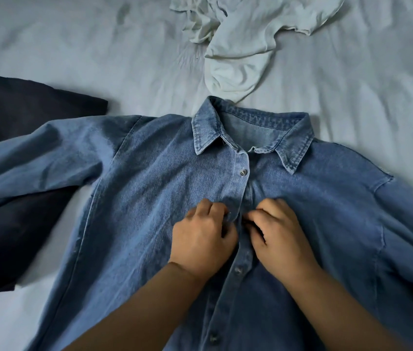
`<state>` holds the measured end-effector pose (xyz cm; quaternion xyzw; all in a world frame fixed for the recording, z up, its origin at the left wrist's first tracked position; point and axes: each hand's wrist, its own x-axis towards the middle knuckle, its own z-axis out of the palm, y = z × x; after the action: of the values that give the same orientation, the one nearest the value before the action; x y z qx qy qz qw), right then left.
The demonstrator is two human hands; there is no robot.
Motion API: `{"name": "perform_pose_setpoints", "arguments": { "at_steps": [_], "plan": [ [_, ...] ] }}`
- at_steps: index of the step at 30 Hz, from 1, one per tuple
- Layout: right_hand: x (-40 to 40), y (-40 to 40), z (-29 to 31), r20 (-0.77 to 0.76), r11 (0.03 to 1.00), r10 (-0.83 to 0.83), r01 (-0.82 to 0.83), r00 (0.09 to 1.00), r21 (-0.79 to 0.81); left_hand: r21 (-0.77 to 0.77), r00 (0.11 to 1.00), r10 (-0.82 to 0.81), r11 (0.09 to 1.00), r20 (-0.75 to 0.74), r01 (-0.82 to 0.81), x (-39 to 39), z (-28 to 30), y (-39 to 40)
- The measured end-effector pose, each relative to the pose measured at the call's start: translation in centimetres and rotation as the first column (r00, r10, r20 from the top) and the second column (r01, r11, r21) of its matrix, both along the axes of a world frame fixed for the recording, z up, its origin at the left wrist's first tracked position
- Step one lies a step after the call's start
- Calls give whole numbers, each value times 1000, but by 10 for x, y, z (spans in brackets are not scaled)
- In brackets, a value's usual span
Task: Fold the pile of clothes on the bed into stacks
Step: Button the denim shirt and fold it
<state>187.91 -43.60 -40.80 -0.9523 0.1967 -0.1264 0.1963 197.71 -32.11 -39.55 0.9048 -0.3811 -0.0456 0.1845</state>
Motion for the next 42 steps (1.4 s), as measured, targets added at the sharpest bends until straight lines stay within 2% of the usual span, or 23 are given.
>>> {"name": "perform_pose_setpoints", "arguments": {
  "at_steps": [2, 7, 11, 13, 16, 21, 24, 27, 29, 32, 36, 40, 42],
  "plan": [
    [2, -1, -1, -54, 998, 16, -19, 998, -62, 3, 1000, -16, 1000, 24, 16, 1, -2, -3],
    [4, 0, -1, -75, 996, 3, -9, 997, -87, -160, 1000, -4, 987, 7, 5, 4, 5, -11],
    [4, 5, -4, -28, 999, 0, -1, 1000, -49, -77, 996, -88, 993, -25, 86, 1, 4, -11],
    [4, 6, -4, 13, 999, 16, -15, 1000, -46, -60, 988, -135, 990, -73, 130, 6, -3, -9],
    [3, 5, -4, 48, 1000, 23, -22, 999, -5, -148, 957, -213, 971, -199, 185, 18, -4, -6],
    [5, 6, 7, -62, 999, 38, -37, 997, 18, -188, 925, -220, 968, -309, 168, 19, 3, -7],
    [10, 7, 14, -153, 998, 20, -10, 988, 66, -113, 908, -141, 988, -394, 104, 18, 4, -14],
    [15, 3, 19, -260, 980, -21, 71, 965, 186, -56, 904, -113, 994, -412, 99, 20, 2, -17],
    [17, 1, 22, -306, 942, -55, 150, 951, 299, -92, 902, -117, 992, -416, 86, 18, 1, -15],
    [18, 6, 25, -259, 896, -143, 236, 955, 376, -167, 892, -105, 985, -439, 33, 16, -2, -9],
    [19, 15, 23, -205, 858, -227, 296, 952, 421, -255, 819, -138, 967, -557, -10, 17, -3, -2],
    [21, 17, 23, -148, 840, -280, 316, 949, 441, -319, 662, -237, 948, -711, -3, 28, 0, 3],
    [22, 17, 23, -140, 842, -276, 309, 951, 442, -337, 661, -287, 940, -693, 55, 36, -1, 2]
  ]
}}
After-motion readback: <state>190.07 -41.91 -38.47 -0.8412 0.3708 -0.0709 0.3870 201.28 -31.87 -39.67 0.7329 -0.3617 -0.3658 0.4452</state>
